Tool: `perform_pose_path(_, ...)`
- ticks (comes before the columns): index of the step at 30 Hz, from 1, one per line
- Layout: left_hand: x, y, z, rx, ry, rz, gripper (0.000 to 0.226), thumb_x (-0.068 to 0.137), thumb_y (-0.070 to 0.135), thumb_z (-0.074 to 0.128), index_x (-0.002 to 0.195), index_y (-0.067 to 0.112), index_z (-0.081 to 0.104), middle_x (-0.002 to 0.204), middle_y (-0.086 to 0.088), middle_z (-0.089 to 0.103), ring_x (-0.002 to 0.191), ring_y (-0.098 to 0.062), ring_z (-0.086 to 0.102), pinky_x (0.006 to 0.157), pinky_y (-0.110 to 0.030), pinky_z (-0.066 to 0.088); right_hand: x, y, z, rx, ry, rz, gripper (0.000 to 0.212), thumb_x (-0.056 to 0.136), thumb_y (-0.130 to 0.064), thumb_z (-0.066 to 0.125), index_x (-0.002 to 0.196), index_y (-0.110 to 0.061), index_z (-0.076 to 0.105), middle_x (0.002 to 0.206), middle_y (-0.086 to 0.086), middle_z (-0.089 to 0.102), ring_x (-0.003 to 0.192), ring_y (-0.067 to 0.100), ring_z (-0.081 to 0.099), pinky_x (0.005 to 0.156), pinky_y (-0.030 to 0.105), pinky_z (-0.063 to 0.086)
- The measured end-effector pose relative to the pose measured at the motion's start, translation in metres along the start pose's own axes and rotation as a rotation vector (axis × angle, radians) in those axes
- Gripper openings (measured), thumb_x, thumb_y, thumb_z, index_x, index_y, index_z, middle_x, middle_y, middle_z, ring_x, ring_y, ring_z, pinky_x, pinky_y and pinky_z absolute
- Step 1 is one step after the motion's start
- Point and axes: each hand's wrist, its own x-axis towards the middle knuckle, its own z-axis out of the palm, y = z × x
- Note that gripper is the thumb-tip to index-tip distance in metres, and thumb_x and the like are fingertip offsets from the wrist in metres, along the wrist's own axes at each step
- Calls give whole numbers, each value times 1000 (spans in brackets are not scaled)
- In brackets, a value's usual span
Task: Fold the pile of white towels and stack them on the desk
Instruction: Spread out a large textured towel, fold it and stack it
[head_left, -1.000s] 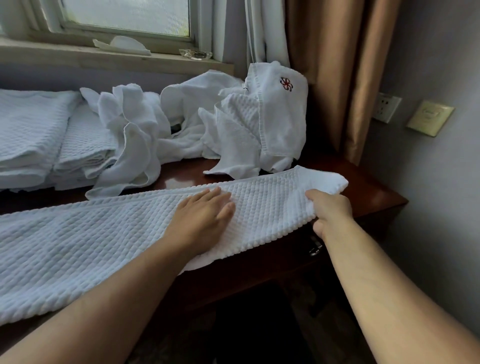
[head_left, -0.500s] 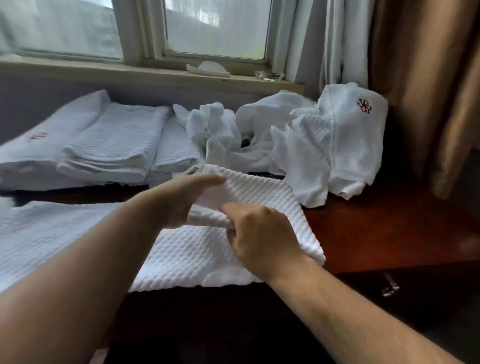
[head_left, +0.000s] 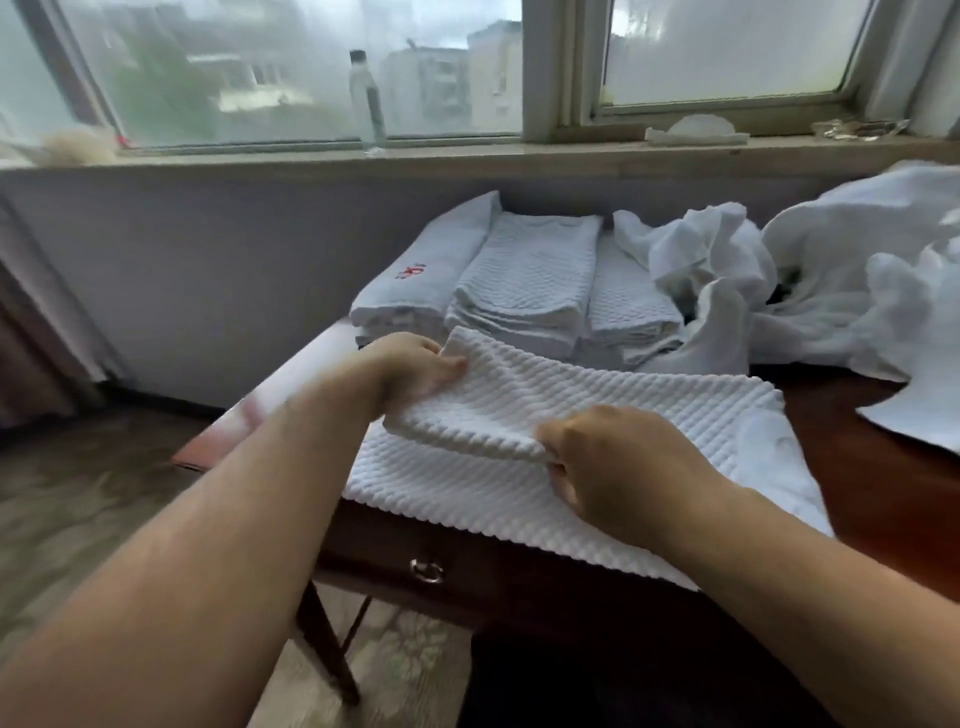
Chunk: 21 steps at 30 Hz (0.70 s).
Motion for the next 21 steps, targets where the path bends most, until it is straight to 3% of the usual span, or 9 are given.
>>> perform_pose_path(2,2,-10,-6,121,28,-56,38,98,48,60,110,16,74,108,2,72,99,-19,67,82,-30,51,10,-8,5,-3,36,-21,14,96,-24,50,84,-24,44,84,0,61,76,26,61,59,33,36)
perform_pose_path(4,6,-24,-15,35,25,-133,35,99,42,61,115,13,72,105,-1,73,96,-23,71,91,-37,55,20,-16,9,0,64,-52,13,97,-20,49,84,-21,49,79,-2,60,70,24,60,55,33,38)
perform_pose_path(6,6,-35,-24,-155,14,-196,26,100,30,63,109,7,71,85,-2,76,75,-19,73,75,-35,59,28,-23,11,4,78,-86,15,98,-18,49,83,-20,52,74,-2,59,64,22,58,52,31,39)
perform_pose_path(9,3,-47,-32,-152,57,-184,18,98,25,65,100,8,70,73,-1,75,58,-13,70,54,-25,53,36,-33,15,20,81,-122,16,98,-16,49,84,-19,54,75,-2,59,64,22,58,52,31,39)
perform_pose_path(10,2,-50,-33,-109,70,-178,17,98,27,66,97,10,70,76,-2,76,60,-14,71,55,-25,54,38,-35,16,16,70,-129,15,98,-17,49,85,-19,55,77,-2,60,66,22,59,53,31,41)
perform_pose_path(14,0,-60,-32,67,52,-175,26,100,38,61,90,16,72,93,-3,76,85,-21,73,87,-38,57,40,-42,22,-10,8,-187,13,96,-17,51,84,-19,54,84,-2,63,77,24,63,57,32,41)
perform_pose_path(17,-2,-62,-28,286,70,-182,33,100,48,56,87,20,67,87,4,69,80,-14,64,68,-30,47,40,-43,28,7,-10,-256,15,99,-32,51,94,-21,60,93,-4,61,91,21,62,62,30,37)
perform_pose_path(19,-3,-62,-22,490,117,-176,37,98,52,56,100,17,68,97,4,66,89,-16,61,70,-29,42,41,-39,29,47,-65,-232,39,98,-56,43,102,-25,67,98,-8,61,96,15,59,67,30,41)
perform_pose_path(21,-3,-62,-15,535,249,-129,41,96,47,61,128,20,59,127,-2,58,120,-25,52,95,-38,45,42,-31,24,180,-136,-155,57,96,-67,32,96,-25,69,95,-11,64,90,9,58,73,32,50)
